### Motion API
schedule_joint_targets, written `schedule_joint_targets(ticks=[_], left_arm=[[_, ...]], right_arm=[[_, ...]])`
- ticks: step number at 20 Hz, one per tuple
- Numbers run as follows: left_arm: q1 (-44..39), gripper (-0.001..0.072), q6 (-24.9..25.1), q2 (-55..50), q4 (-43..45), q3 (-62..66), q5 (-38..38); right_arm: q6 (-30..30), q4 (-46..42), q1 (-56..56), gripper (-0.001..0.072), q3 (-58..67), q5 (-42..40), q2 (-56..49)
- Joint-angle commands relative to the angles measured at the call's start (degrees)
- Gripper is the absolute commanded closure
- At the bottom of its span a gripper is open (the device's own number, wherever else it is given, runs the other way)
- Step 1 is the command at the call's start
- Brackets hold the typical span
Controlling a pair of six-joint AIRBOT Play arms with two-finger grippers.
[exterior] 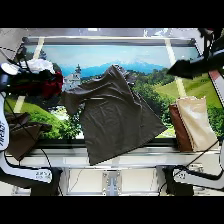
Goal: Fold the shirts.
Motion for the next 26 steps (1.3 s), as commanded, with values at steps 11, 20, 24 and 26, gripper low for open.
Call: schedule_joint_targets(ticks=[11,20,24,26], left_arm=[[-8.76,0.022,-1.14,-15.61,13.46,12.55,-5.7],[-10.01,0.022,-0.52,-18.27,11.47,12.55,-6.1],[-9.99,0.0222,-0.52,-19.3,8.59,12.55,-6.14],[-9.99,0.0241,-0.55,-19.8,7.37,12.55,-6.12]], right_arm=[[5.99,-13.29,-0.83,0.0234,-53.16,-9.11,19.26],[12.48,-8.98,-0.9,0.0234,-61.44,-27.28,16.33],[7.3,-1.49,-0.9,0.0234,-63.01,-30.29,14.27],[6.62,0.04,-0.9,0.0234,-63.01,-31.23,14.21]])
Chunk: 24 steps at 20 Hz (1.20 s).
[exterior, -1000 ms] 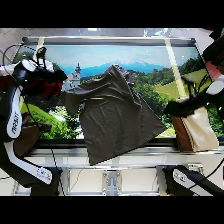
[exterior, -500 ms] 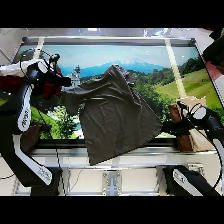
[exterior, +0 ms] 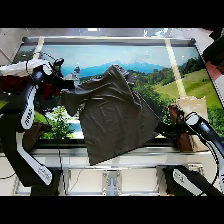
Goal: Fold the shirts.
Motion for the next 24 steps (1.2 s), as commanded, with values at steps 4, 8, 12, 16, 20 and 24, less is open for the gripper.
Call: schedule_joint_targets(ticks=[4,8,12,16,20,24], left_arm=[[-0.11,0.034,-0.02,-1.6,-4.0,0.04,-0.66],[-0.11,0.0696,-0.02,-1.57,-6.43,0.04,-0.09],[1.11,0.0697,-0.02,2.82,-5.25,0.07,-1.36],[5.22,0.0697,-0.33,13.09,-3.8,0.04,-12.11],[7.1,0.0698,-0.85,22.01,-3.82,-0.52,-25.51],[5.57,0.0698,-4.13,27.3,-3.85,-8.46,-29.05]], right_arm=[[-5.46,7.32,0.04,0.0297,-0.81,-2.14,-0.81],[-10.32,13.16,0.04,0.0701,-0.63,-2.27,-0.72],[-10.91,13.29,0.02,0.0702,7.13,-0.66,2.29],[-10.71,10.14,-0.07,0.0702,25.94,-0.68,4.74],[-10.25,4.98,-0.07,0.0703,45.66,-1.36,0.04],[-8.94,4.81,0.07,0.0702,55.74,-1.16,-10.38]])
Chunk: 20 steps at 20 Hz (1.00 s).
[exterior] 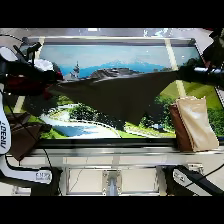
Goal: Fold the shirts.
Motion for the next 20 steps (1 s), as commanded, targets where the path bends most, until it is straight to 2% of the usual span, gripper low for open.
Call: schedule_joint_targets(ticks=[1,4,8,12,13,14,15,16,18,19,20], left_arm=[[-1.07,0.0697,-1.88,4.74,0.07,-8.63,-4.48],[-3.76,0.0698,-2.64,4.79,0.04,-20.65,-0.07],[-8.28,0.0697,-6.88,4.48,0.09,-34.86,20.96],[-8.68,0.0697,-12.0,3.04,0.04,-36.33,38.49],[-8.48,0.0697,-13.0,3.19,0.09,-35.91,41.97],[-8.13,0.0697,-13.03,3.37,-0.07,-34.97,44.09],[-7.69,0.0694,-13.03,3.52,-0.22,-33.7,44.5],[-7.15,0.0633,-13.0,3.93,-0.37,-32.3,44.28],[-5.29,0.0088,-12.98,6.45,-0.35,-29.51,43.74],[-3.67,0.0044,-12.98,8.96,-0.35,-28.44,43.23],[-1.88,0.0053,-13.0,12.04,-0.35,-28.13,43.01]], right_arm=[[1.03,0.15,0.15,0.0703,9.09,0.0,-9.14],[1.01,5.2,0.9,0.0703,10.64,-1.53,-17.99],[0.98,5.6,4.98,0.0701,10.64,-11.02,-26.93],[1.01,6.27,9.18,0.0699,10.64,-22.99,-32.06],[1.01,6.4,9.86,0.0671,10.64,-26.23,-32.15],[1.01,6.64,10.23,0.0587,11.08,-28.52,-32.0],[1.01,7.19,10.38,0.0411,12.48,-28.13,-32.0],[1.01,7.45,10.03,0.024,14.4,-26.43,-31.93],[0.98,7.21,8.7,0.0225,20.28,-18.36,-31.23],[1.01,6.36,7.26,0.0225,23.76,-12.48,-30.58],[1.07,4.57,5.35,0.0226,27.39,-4.9,-29.55]])
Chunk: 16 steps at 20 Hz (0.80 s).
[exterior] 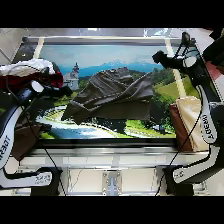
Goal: Fold the shirts.
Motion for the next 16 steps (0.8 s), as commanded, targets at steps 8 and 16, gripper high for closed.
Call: schedule_joint_targets(ticks=[8,16], left_arm=[[23.96,0.0058,-1.51,25.77,0.24,-13.07,-11.65],[24.81,0.0058,14.99,13.27,-32.65,-22.97,-5.31]], right_arm=[[-2.1,-13.88,-20.72,0.0306,-5.64,42.42,27.3],[3.15,23.15,-26.88,0.0216,-82.25,21.2,57.46]])
